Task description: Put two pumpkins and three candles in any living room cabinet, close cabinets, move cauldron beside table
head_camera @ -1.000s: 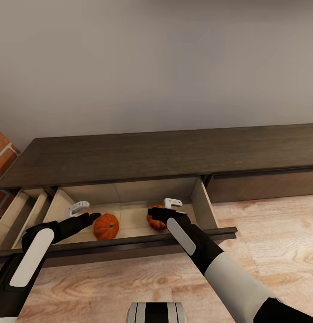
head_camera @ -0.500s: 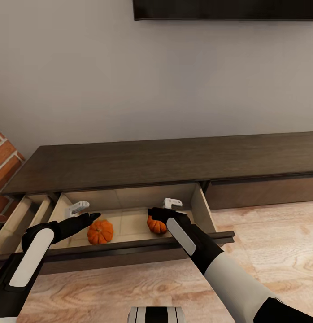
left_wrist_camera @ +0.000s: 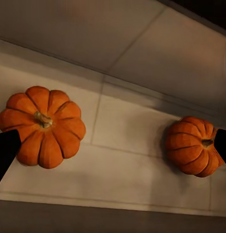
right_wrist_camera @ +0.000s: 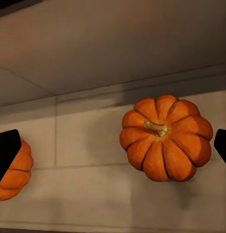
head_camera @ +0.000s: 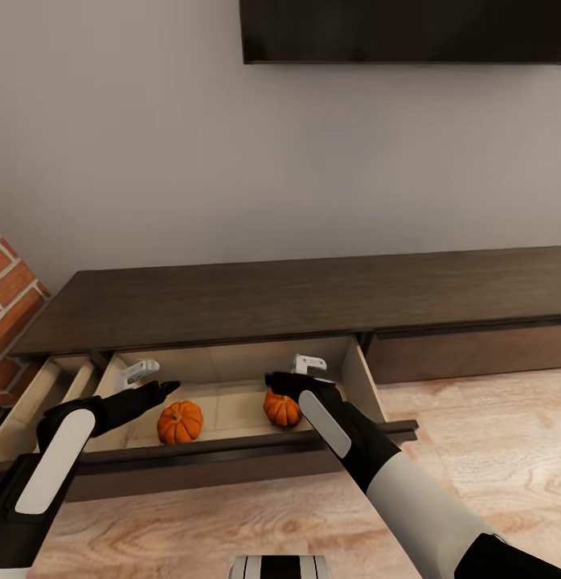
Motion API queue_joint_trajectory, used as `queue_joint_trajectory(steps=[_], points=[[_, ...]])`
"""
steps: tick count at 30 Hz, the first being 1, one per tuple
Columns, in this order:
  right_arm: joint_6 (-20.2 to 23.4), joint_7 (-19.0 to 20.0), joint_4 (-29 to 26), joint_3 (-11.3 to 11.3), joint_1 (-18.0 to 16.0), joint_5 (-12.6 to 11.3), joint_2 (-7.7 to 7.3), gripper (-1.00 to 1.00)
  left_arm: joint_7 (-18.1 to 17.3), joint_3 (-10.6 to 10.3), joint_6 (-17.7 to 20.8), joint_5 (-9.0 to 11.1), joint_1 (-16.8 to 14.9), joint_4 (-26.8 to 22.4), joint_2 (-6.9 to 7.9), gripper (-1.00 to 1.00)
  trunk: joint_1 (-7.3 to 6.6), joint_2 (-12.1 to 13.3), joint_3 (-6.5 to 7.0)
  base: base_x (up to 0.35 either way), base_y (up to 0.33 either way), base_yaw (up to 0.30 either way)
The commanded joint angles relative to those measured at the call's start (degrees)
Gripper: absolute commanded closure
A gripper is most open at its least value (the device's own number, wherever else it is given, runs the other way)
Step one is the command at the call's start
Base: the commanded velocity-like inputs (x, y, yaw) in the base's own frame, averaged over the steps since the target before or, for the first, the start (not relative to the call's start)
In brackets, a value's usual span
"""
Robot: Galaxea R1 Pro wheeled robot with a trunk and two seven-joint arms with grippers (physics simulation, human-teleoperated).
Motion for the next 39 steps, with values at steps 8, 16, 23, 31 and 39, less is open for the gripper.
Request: queue_joint_trajectory(steps=[8, 16, 23, 31, 39], points=[[0.1, -0.5, -0.1, 0.1, -0.1, -0.5, -0.1, -1.0, 0.8, 1.0, 0.1, 0.7, -0.1, -0.1, 0.28, -1.0, -0.21, 0.1, 1.73, 0.0, 0.0, 0.0], [0.1, -0.5, -0.1, 0.1, -0.1, -0.7, -0.11, -1.0, 0.7, 3.8, 0.4, 0.8, -0.1, -0.1, 0.02, -1.0, -0.42, 0.2, 3.5, 0.0, 0.0, 0.0], [0.0, -0.5, 0.0, 0.1, -0.1, -0.8, -0.11, -1.0, 0.8, 4.0, 0.5, 0.8, -0.2, -0.1, -0.09, -1.0, -0.6, 0.3, 5.05, 0.0, 0.0, 0.0], [0.0, -0.5, 0.0, 0.1, -0.1, -0.8, -0.11, -1.0, 0.8, 4.0, 0.8, 1.0, -0.3, -0.1, -0.12, -1.0, -0.81, 0.4, 6.83, -0.04, 0.0, 0.0], [0.0, -0.5, 0.0, 0.0, 0.0, -0.8, -0.11, -1.0, 0.8, 4.0, 0.8, 0.9, -0.3, -0.1, -0.11, -1.0, -1.01, 0.5, 8.6, -0.112, 0.007, 0.0]])
